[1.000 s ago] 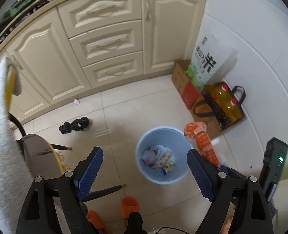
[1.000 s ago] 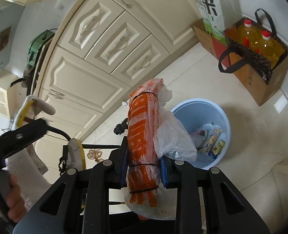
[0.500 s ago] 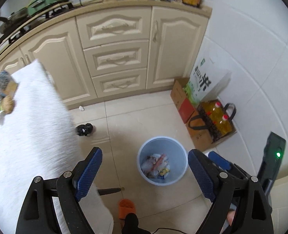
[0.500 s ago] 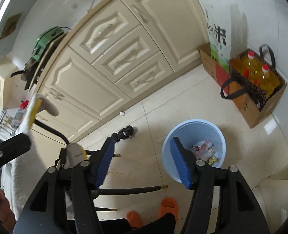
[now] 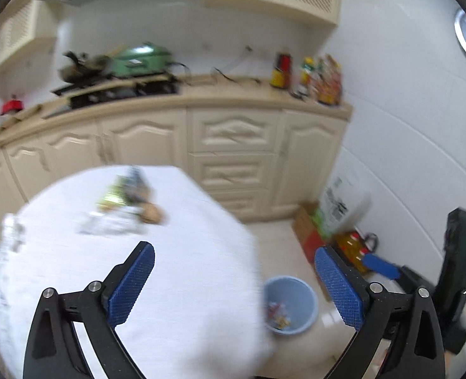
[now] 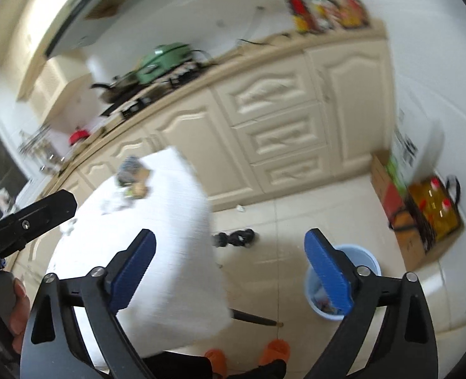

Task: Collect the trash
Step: 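Move both tools back over the table toward the crumpled clear plastic, then close the left tool on the clear plastic bag while the right tool grasps the blue-and-green wafer pack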

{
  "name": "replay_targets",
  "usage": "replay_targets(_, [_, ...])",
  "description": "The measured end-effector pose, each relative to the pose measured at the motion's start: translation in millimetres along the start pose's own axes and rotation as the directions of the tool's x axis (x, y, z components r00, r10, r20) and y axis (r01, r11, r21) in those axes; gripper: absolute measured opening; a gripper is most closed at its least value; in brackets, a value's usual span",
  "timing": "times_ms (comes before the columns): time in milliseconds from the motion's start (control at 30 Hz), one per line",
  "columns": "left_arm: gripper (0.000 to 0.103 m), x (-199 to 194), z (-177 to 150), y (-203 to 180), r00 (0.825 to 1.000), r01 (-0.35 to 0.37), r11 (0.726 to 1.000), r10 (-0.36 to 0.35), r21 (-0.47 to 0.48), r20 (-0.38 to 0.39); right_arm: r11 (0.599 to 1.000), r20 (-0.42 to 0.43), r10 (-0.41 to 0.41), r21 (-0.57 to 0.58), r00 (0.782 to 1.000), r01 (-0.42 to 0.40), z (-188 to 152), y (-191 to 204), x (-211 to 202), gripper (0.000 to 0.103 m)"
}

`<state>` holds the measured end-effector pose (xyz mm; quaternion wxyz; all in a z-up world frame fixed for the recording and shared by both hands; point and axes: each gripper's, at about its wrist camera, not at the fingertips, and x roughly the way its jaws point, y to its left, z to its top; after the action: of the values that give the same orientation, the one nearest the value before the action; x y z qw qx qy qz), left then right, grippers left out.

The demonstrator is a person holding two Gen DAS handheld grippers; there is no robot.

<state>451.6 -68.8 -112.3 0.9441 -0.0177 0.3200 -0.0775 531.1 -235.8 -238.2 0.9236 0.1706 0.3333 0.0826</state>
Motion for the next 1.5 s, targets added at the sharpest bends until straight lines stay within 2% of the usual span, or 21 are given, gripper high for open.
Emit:
replay_targets(167, [0.101, -27.6, -10.4, 86.4, 0.988, -0.139, 0.988, 0.143, -0.063, 0.059, 0.993, -0.015, 0.054, -0.102, 0.998, -0.055, 11.2, 73.7, 19.0, 0.102])
replay_targets(233, [0.101, -30.9, -16.3, 124.0, 0.974, -0.212, 0.973, 0.218, -0.094, 0.06, 0.989, -0.025, 0.056, -0.133, 0.998, -0.058, 14.4, 96.1, 31.6, 0.103])
replay_targets(400, [0.101, -26.4, -31.7, 214.6, 0.936, -0.346, 0.924, 0.353, -0.165, 0.015, 0.974, -0.057, 0.06, -0.217, 0.997, -0.071, 20.0, 152.2, 74.9, 0.103])
replay_targets(467, [0.101, -13.9, -28.8, 234.9, 0.916, -0.394, 0.901, 0.401, -0.18, -0.001, 0.967, -0.067, 0.059, -0.244, 0.996, -0.074, 23.0, 168.7, 93.8, 0.103])
replay_targets(633, [0.101, 30.5, -33.1, 293.6, 0.85, -0.525, 0.823, 0.518, -0.216, -0.094, 0.962, -0.102, 0.031, -0.267, 0.994, -0.058, 33.0, 188.0, 148.5, 0.103])
replay_targets(667, [0.1, 40.3, -33.5, 300.0, 0.843, -0.538, 0.813, 0.527, -0.224, -0.112, 0.962, -0.11, 0.027, -0.267, 0.994, -0.056, 35.7, 189.9, 160.9, 0.103])
replay_targets(767, [0.1, 77.6, -35.5, 316.0, 0.835, -0.55, 0.8, 0.526, -0.24, -0.16, 0.956, -0.124, -0.003, -0.291, 0.992, -0.034, 42.0, 193.5, 191.5, 0.103])
replay_targets(867, [0.094, 117.4, -33.0, 329.7, 0.816, -0.576, 0.789, 0.537, -0.212, -0.214, 0.959, -0.147, -0.009, -0.282, 0.989, -0.033, 50.2, 194.3, 220.9, 0.103])
replay_targets(967, [0.082, 141.3, -33.3, 347.4, 0.821, -0.564, 0.801, 0.517, -0.203, -0.242, 0.961, -0.155, -0.013, -0.274, 0.988, -0.031, 58.3, 194.5, 244.0, 0.103])
replay_targets(1033, [0.065, 169.9, -19.6, 350.2, 0.829, -0.547, 0.813, 0.493, -0.2, -0.264, 0.96, -0.164, -0.022, -0.278, 0.986, -0.025, 62.3, 195.6, 258.9, 0.103])
replay_targets(1067, [0.05, 174.6, -20.5, 352.4, 0.832, -0.539, 0.819, 0.481, -0.197, -0.277, 0.961, -0.171, -0.023, -0.277, 0.985, -0.025, 64.7, 196.0, 268.1, 0.103])
replay_targets(1100, [0.043, 178.2, -21.0, 353.6, 0.842, -0.52, 0.829, 0.459, -0.204, -0.283, 0.961, -0.175, -0.023, -0.276, 0.984, -0.026, 66.0, 196.6, 274.4, 0.103])
replay_targets(1167, [0.035, 180.3, -17.9, 364.1, 0.853, -0.505, 0.837, 0.445, -0.211, -0.273, 0.959, -0.186, -0.044, -0.285, 0.982, -0.011, 68.5, 196.0, 288.6, 0.102])
replay_targets(1233, [0.032, 176.3, -16.3, 368.1, 0.855, -0.501, 0.839, 0.443, -0.212, -0.269, 0.958, -0.195, -0.046, -0.288, 0.98, -0.012, 69.3, 194.3, 296.2, 0.097])
replay_targets(1267, [0.031, 168.4, -20.0, 369.9, 0.857, -0.499, 0.839, 0.443, -0.214, -0.264, 0.958, -0.213, -0.05, -0.285, 0.976, -0.013, 69.1, 192.6, 300.8, 0.084])
replay_targets(1300, [0.03, 162.7, -21.3, 368.7, 0.859, -0.496, 0.841, 0.441, -0.216, -0.259, 0.962, -0.233, -0.04, -0.272, 0.972, -0.025, 68.2, 189.7, 304.2, 0.067])
replay_targets(1367, [0.03, 147.1, -23.9, 361.0, 0.87, -0.48, 0.85, 0.429, -0.217, -0.243, 0.963, -0.254, -0.027, -0.265, 0.967, -0.043, 65.1, 186.9, 304.6, 0.055])
replay_targets(1433, [0.03, 125.7, -26.7, 348.1, 0.882, -0.461, 0.862, 0.418, -0.211, -0.22, 0.958, -0.239, -0.016, -0.282, 0.971, -0.053, 64.3, 186.0, 295.5, 0.045])
replay_targets(1467, [0.029, 118.1, -26.9, 341.1, 0.887, -0.452, 0.866, 0.412, -0.213, -0.207, 0.956, -0.225, -0.004, -0.287, 0.974, -0.062, 64.5, 186.1, 289.1, 0.033])
replay_targets(1500, [0.029, 110.1, -26.7, 333.1, 0.899, -0.43, 0.877, 0.394, -0.214, -0.194, 0.956, -0.215, 0.009, -0.285, 0.977, -0.071, 65.2, 186.5, 283.2, 0.03])
